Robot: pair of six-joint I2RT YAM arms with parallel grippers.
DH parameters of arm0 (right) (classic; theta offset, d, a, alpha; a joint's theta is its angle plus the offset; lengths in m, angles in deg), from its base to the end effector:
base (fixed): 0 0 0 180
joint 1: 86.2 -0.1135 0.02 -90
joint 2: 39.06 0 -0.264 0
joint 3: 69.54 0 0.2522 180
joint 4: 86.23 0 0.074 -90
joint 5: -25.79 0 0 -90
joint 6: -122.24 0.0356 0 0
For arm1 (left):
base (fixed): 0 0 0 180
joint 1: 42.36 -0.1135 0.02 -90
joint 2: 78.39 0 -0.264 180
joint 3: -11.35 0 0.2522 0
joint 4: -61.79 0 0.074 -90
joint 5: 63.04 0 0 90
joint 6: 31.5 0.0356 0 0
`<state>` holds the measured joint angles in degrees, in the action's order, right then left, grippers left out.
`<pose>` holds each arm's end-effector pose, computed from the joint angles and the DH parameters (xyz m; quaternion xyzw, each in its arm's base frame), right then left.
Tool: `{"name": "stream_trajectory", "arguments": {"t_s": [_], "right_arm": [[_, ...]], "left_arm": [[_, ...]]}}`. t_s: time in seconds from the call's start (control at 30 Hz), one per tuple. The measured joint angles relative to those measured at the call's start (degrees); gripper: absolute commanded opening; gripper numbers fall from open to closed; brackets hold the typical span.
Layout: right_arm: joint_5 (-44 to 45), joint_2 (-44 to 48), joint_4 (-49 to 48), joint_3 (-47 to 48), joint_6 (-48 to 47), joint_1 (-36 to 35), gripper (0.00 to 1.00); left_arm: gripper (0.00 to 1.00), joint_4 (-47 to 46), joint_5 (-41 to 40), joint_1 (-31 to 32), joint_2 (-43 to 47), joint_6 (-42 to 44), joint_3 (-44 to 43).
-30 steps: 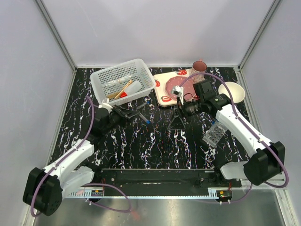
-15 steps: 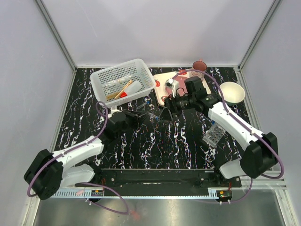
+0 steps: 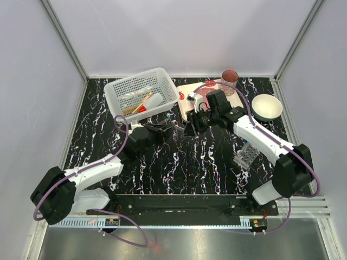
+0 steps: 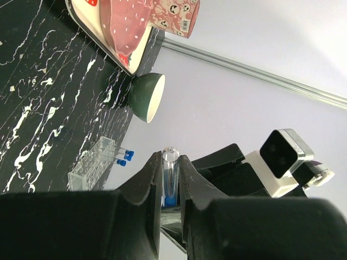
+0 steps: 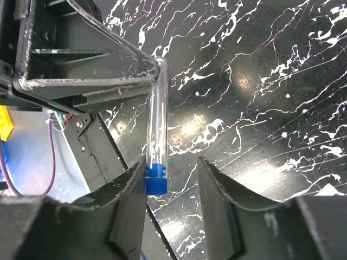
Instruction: Organize the chemistry lab equipment
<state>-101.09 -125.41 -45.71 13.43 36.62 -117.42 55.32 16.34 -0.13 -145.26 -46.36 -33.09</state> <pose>0.2701 0.1887 0.2910 -0.3231 0.8203 0.3907 0.2647 0.1926 -0.1660 0.2301 -0.4608 0.6502 -0.5540 0.2407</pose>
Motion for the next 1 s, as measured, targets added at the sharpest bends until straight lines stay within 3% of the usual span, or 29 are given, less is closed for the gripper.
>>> {"name": "stream_trajectory", "arguments": {"t_s": [0.13, 0.27, 0.43, 0.53, 0.57, 0.63, 0.7, 0.77, 0.87, 1.0], "right_arm": [[0.28, 0.0, 0.02, 0.7, 0.24, -0.09, 0.43], [0.22, -0.11, -0.02, 1.68, 0.24, -0.17, 0.26], [-0.17, -0.11, 0.02, 1.84, -0.17, -0.24, 0.17], [0.09, -0.11, 0.11, 1.84, -1.14, -0.24, 0.16], [0.28, -0.11, 0.17, 1.84, -1.51, -0.26, 0.16], [0.92, -0.02, 0.59, 1.84, -2.99, -0.28, 0.16], [1.62, 0.39, 1.55, 1.73, -4.94, -0.28, 0.16], [2.01, 1.7, 2.6, 1.11, -6.99, -0.28, 0.16], [2.03, 4.9, 5.01, -0.33, -11.17, -0.28, 0.14], [0.5, 9.33, 11.26, -1.16, -20.7, 0.13, 0.13]], "left_arm": [[0.14, 0.04, -0.02, 0.09, -0.46, -0.15, -0.09], [0.16, -0.04, -0.15, 0.11, -0.46, -0.26, -0.09], [0.23, -0.24, -0.26, 0.11, -0.59, -0.24, -0.07], [0.46, -0.44, -0.22, 0.11, -0.79, 0.15, -0.07], [0.63, -0.48, -0.22, 0.13, -0.76, 0.74, -0.07], [0.77, 0.52, -0.24, 0.13, -0.39, 3.06, -0.11], [0.91, 2.34, -0.26, 0.13, 0.85, 6.58, -0.13], [0.99, 4.52, -0.39, 0.11, 3.63, 11.72, -0.07], [0.99, 6.08, 0.15, -0.02, 9.57, 23.91, 0.2], [0.99, 9.79, 4.28, -0.24, 17.33, 47.1, 0.11]]}}
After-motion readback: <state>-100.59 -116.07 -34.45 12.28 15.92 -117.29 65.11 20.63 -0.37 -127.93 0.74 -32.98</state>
